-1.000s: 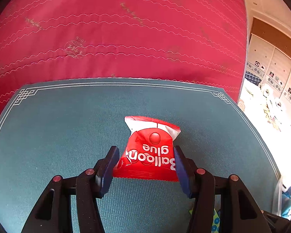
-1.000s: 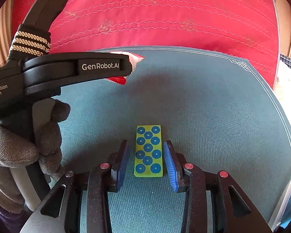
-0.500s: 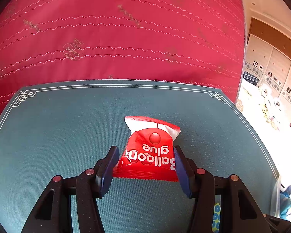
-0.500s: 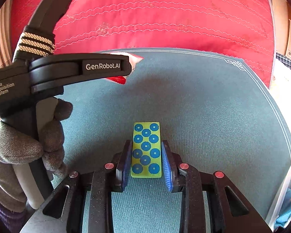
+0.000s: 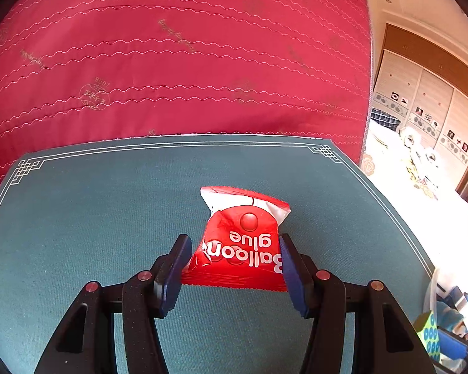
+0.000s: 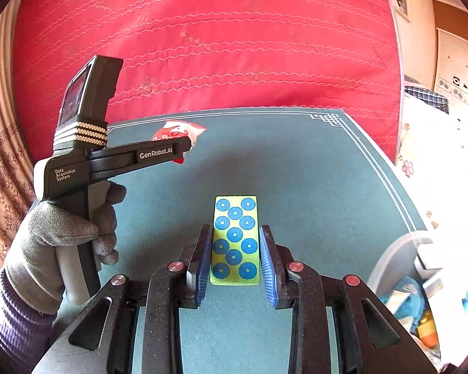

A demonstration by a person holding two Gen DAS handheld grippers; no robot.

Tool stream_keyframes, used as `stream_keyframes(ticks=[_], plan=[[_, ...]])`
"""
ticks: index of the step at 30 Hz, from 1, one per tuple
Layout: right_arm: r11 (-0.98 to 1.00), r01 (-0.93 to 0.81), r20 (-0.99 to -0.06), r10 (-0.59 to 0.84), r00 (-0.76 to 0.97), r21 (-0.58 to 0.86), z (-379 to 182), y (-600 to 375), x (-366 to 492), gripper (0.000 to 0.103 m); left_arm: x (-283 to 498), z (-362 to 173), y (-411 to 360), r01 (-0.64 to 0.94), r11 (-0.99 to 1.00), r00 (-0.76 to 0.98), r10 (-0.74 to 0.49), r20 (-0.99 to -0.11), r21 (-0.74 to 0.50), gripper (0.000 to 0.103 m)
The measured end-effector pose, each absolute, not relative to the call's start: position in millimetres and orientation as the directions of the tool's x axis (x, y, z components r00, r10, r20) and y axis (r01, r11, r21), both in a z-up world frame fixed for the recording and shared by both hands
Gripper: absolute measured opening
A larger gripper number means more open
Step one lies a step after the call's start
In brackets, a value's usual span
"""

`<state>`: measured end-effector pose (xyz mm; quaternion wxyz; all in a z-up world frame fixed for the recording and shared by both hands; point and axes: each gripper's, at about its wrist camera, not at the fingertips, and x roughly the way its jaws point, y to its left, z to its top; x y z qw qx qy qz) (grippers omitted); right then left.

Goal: Organize objects
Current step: 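Carry the green block with the right tool over the basin and release it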

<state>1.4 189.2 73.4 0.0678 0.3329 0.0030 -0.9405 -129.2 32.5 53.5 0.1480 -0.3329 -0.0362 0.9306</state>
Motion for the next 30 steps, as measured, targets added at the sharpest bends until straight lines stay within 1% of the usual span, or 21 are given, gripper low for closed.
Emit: stream_keyframes(ticks=[11, 19, 24, 30], plan=[[-0.995, -0.084, -0.618, 0.03, -0.786, 0.059, 100, 283, 48, 0.03, -111, 57, 69, -0.347, -0.924, -0.701, 0.368, -0.611, -0.158, 0.059], [-0.969, -0.238, -0.631, 0.144, -0.763, 0.067, 104, 347, 74, 0.03, -94, 60, 93, -0.414, -0.901, -0.686, 0.402, -0.607, -0.128, 0.059], [-0.949, -0.302, -0.652, 0.174, -0.738, 0.089, 99, 384, 81, 0.03, -83, 63, 104, -0.452, -0.884, -0.674, 0.428, -0.602, -0.122, 0.059], [-0.927, -0.34, -0.699, 0.141, -0.701, 0.155, 84, 412, 80, 0.03, -75, 67, 109, -0.479, -0.866, -0.656, 0.462, -0.597, -0.144, 0.059]])
